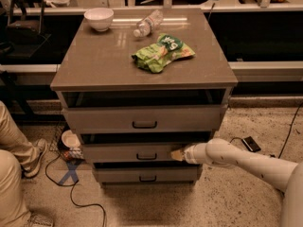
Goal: Close middle drawer
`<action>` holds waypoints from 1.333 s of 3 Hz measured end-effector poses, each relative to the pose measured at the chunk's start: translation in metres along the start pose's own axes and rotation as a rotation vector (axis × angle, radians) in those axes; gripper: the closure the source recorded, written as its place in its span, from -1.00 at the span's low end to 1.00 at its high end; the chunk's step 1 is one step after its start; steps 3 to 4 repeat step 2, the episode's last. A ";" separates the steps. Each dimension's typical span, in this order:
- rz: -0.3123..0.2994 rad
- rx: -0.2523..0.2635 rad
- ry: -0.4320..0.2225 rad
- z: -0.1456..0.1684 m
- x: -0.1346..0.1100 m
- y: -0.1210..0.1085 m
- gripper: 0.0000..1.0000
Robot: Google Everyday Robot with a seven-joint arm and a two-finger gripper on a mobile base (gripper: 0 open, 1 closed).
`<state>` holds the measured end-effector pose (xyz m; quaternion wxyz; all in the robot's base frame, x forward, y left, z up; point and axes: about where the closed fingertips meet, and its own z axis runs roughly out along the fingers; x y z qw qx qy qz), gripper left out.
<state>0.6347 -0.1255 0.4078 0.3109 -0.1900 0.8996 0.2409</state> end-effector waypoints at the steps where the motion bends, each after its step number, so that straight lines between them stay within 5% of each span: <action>1: 0.000 0.000 0.000 0.000 0.000 0.000 1.00; 4: 0.000 0.000 0.000 0.000 0.000 0.000 1.00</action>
Offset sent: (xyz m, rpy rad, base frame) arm -0.1337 -0.1199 0.0467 -0.0355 0.0079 -0.2425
